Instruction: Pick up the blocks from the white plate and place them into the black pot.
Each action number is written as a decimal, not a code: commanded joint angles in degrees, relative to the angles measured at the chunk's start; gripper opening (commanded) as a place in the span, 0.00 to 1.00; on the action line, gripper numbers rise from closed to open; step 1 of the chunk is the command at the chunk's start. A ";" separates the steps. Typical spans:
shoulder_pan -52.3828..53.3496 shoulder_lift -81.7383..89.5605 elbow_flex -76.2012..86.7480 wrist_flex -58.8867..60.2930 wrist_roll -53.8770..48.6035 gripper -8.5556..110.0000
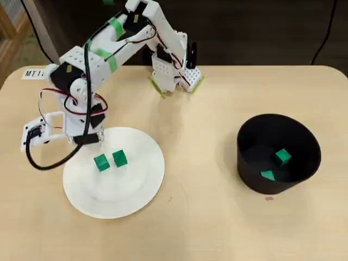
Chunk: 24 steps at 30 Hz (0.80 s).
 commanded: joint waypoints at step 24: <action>3.96 -2.55 1.05 1.49 -1.14 0.32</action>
